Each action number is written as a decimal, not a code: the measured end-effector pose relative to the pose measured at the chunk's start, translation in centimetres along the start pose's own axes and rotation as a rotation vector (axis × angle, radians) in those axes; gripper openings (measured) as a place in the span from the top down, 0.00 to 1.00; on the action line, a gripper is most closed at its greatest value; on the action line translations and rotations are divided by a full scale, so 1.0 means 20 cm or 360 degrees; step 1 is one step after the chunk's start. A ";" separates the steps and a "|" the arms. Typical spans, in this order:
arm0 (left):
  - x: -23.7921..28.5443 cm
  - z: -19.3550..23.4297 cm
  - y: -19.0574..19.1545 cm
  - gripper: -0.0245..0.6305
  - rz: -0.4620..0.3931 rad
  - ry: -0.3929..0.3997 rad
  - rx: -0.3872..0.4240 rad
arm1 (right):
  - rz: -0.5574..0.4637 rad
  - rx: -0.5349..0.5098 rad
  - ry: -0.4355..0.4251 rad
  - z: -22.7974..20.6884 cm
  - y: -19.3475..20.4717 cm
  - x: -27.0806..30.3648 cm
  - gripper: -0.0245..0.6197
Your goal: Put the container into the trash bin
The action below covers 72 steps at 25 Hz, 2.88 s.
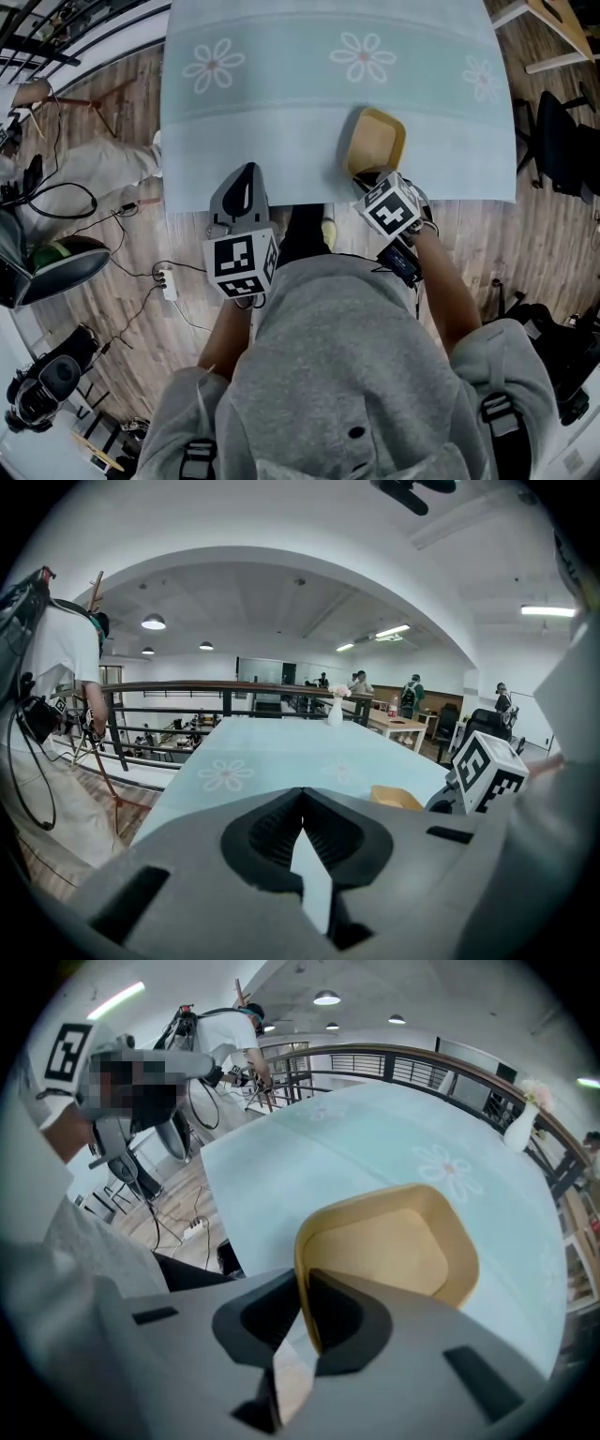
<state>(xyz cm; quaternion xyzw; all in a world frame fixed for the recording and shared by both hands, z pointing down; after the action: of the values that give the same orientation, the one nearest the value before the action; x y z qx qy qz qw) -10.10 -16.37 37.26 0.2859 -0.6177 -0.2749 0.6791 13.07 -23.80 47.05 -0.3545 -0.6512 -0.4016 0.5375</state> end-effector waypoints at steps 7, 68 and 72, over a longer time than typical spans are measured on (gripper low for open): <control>-0.08 -0.07 0.03 0.93 -0.0055 -0.0012 0.0008 | -0.0178 0.0190 -0.0079 -0.02 0.06 -0.13 0.91; -1.11 0.25 0.68 0.93 -0.0127 -0.0512 -0.0255 | -0.0783 0.0210 -0.0877 0.85 -0.15 -0.28 0.91; -1.22 0.37 0.78 0.93 -0.0128 -0.0578 -0.0330 | -0.0731 0.0094 -0.0930 1.04 -0.28 -0.25 0.91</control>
<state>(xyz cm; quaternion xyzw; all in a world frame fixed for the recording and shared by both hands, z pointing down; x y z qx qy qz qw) -19.16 11.76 32.58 0.1846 -0.6864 -0.4111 0.5708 0.20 -7.59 39.31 -0.2832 -0.8511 -0.3746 0.2349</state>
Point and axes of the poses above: the fingertips, and each gripper's own axes: x forward along the fingers, z to its left, y out of its underside, the point moved 9 cm from there along -x, backward along the fingers, and after that the axes turned 15 degrees about z, right-handed, at the moved point
